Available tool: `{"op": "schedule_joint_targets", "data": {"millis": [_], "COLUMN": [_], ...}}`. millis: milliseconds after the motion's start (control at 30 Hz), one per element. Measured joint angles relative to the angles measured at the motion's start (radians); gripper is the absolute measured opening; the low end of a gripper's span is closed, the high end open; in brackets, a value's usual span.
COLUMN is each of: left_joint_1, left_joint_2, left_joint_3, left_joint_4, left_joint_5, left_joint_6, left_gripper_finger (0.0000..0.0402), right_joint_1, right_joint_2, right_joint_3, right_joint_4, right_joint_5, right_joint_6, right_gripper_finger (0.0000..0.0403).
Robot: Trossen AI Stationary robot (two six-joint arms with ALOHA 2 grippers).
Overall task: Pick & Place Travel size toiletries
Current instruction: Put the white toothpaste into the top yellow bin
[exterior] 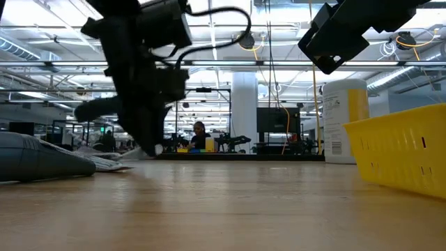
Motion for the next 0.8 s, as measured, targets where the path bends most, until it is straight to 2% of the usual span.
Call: {"op": "schedule_joint_targets", "data": {"millis": [200,267,367,600,800], "left_joint_1": [-0.001,-0.002,-0.005,-0.006,-0.012], "left_joint_2": [-0.057,-0.091,-0.157,-0.289,-0.309], "left_joint_3": [0.052,0.061,0.066,0.067,0.067], "left_joint_4": [0.049,0.087,0.201,0.462,0.636], "left_joint_5": [0.007,0.039,0.142,0.49,0.643], "left_joint_6": [-0.174,-0.198,-0.205,-0.191,-0.193], "left_gripper_finger": [0.0037,0.0037,0.0037,0.0037,0.0037], "right_joint_1": [-0.015,-0.026,-0.045,-0.091,-0.123], "right_joint_2": [0.0,0.0,0.0,0.0,0.0], "right_joint_3": [0.0,0.0,0.001,0.001,0.001], "right_joint_4": [0.005,0.009,0.01,0.031,0.144], "right_joint_5": [0.033,0.056,0.085,0.084,0.084], "right_joint_6": [-0.017,-0.017,-0.03,-0.104,-0.219], "right_gripper_finger": [0.0134,0.0134,0.0134,0.0134,0.0134]}}
